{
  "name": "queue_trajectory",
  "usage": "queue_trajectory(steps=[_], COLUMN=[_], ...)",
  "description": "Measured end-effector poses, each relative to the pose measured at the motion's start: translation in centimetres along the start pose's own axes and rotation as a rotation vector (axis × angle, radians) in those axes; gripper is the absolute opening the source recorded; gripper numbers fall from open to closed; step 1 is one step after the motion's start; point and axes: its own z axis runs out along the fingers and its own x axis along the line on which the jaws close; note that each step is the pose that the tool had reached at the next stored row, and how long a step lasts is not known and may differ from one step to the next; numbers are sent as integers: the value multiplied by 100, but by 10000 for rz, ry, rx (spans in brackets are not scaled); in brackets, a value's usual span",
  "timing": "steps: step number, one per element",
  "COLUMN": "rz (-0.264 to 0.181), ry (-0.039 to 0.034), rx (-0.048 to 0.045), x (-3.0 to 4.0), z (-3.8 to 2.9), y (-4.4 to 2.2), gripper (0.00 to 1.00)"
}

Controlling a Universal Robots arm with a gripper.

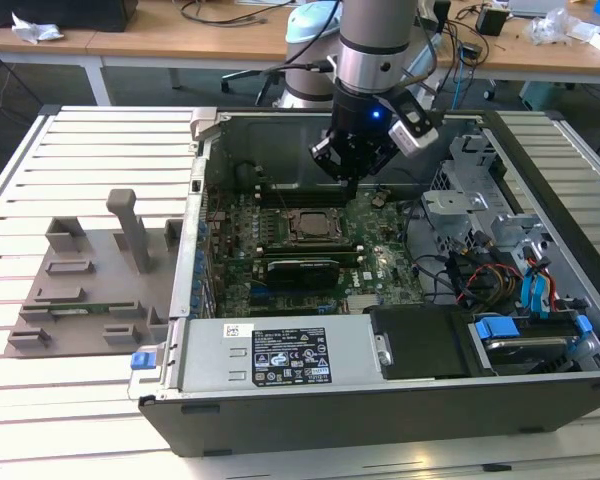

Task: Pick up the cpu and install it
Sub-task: 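Install the first cpu locking lever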

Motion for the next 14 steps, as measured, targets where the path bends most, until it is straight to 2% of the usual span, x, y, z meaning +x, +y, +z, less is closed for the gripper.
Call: queue_trajectory(steps=[1, 3, 4, 5, 10, 14], rz=[-8, -15, -20, -22, -22, -23], ry=[273, 507, 724, 793, 804, 803], rx=[-43, -87, -128, -140, -146, -145], x=[-9, -19, -26, -29, -19, 84], z=[4, 8, 11, 11, 12, 9], y=[-2, -4, -5, -6, -4, 16], gripper=[11, 11, 11, 11, 11, 11])
